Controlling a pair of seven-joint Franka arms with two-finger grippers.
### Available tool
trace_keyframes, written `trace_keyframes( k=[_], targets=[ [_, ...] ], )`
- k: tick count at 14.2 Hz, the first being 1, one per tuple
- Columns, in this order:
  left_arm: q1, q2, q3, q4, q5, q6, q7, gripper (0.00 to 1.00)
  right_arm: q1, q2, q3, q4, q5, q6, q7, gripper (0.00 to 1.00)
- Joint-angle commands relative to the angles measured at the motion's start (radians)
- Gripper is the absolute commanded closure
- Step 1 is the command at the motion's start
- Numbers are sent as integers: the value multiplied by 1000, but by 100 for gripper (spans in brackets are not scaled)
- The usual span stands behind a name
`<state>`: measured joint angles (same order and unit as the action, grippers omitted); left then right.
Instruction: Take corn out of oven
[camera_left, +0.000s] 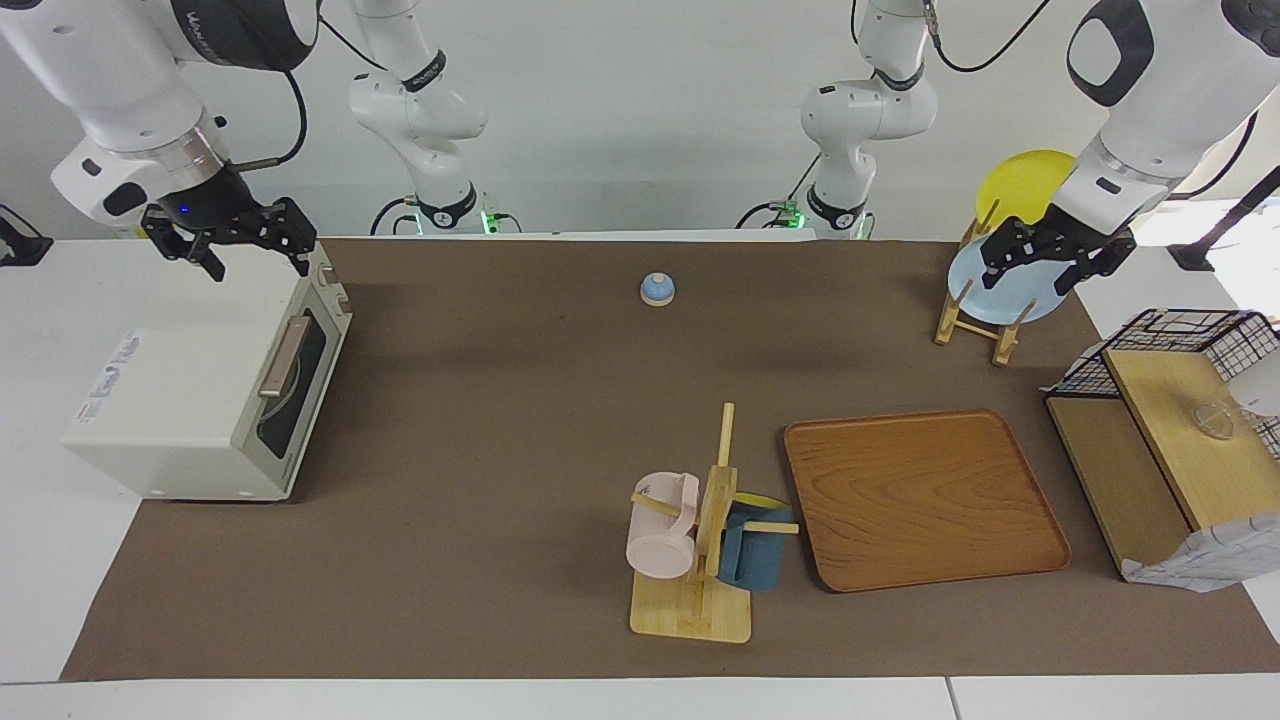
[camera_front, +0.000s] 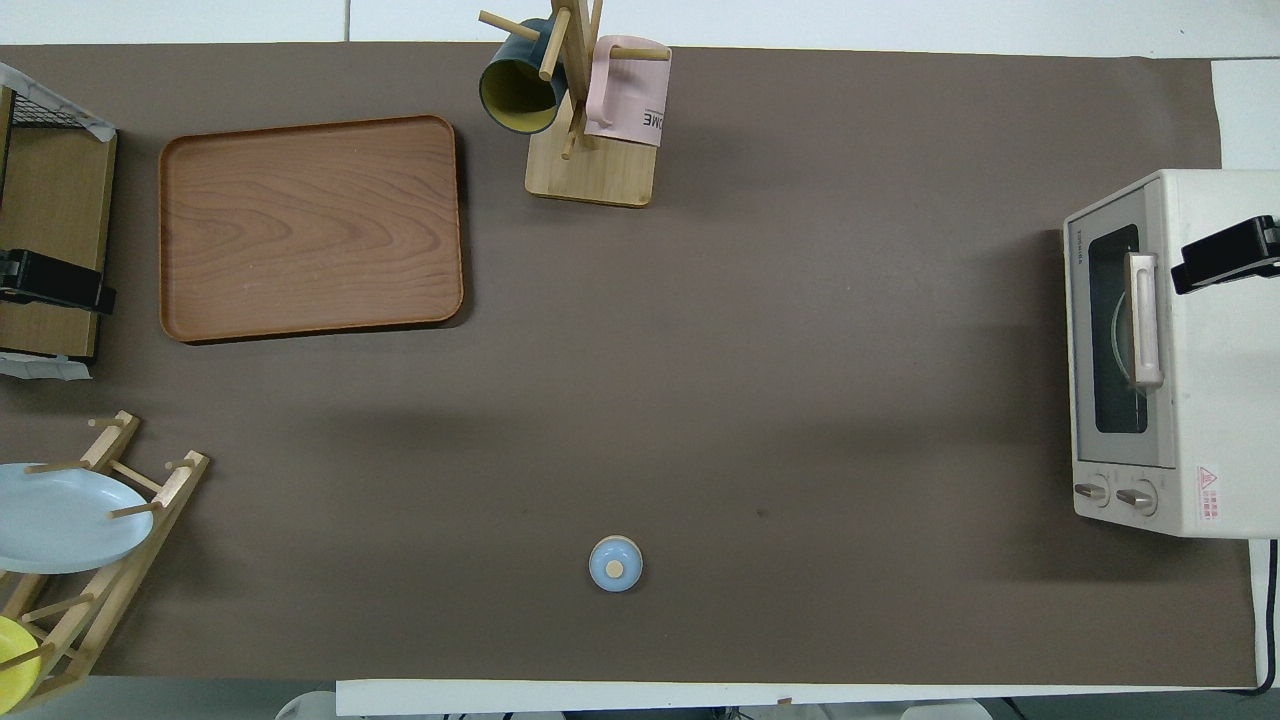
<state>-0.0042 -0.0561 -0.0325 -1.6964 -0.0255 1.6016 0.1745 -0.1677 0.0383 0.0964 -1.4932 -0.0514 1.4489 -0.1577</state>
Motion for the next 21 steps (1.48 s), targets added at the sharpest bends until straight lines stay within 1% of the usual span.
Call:
trace_keyframes(
  k=[1,7,8,9,10,11,12,13,15,18,21],
  targets=[
    [6,-27,-3,-31,7,17,-9,0,-18,5,8,10,22,-10,15,0],
    [6,-27,-3,-31,7,17,-9,0,-9,-9,8,-9,4,-2,4,0],
    [6,-27,-4,-31,7,17,-9,0,-7,-9,8,-12,4,-2,6,2],
    [6,-27,-3,-31,7,17,-9,0,-10,-11,8,-19,4,-2,4,10],
    [6,-27,-3,-31,7,17,-9,0,-13,-11,8,-19,5,-2,0,31],
    [6,-27,-3,-31,7,17,-9,0,-13,-11,8,-22,4,-4,-9,64],
    [6,-27,-4,-31,7,17,-9,0,-13,-14,8,-30,4,-4,-34,83],
    [6,-27,-3,-31,7,17,-9,0,-12,-20,8,-36,4,-2,-37,99],
    [6,-27,-4,-31,7,17,-9,0,-10,-20,6,-36,1,2,-34,100],
    [6,-27,-3,-31,7,17,-9,0,-18,-28,5,-146,-17,129,27,100],
    [6,-27,-4,-31,7,17,-9,0,-13,-6,6,-261,-71,247,102,100]
  ],
)
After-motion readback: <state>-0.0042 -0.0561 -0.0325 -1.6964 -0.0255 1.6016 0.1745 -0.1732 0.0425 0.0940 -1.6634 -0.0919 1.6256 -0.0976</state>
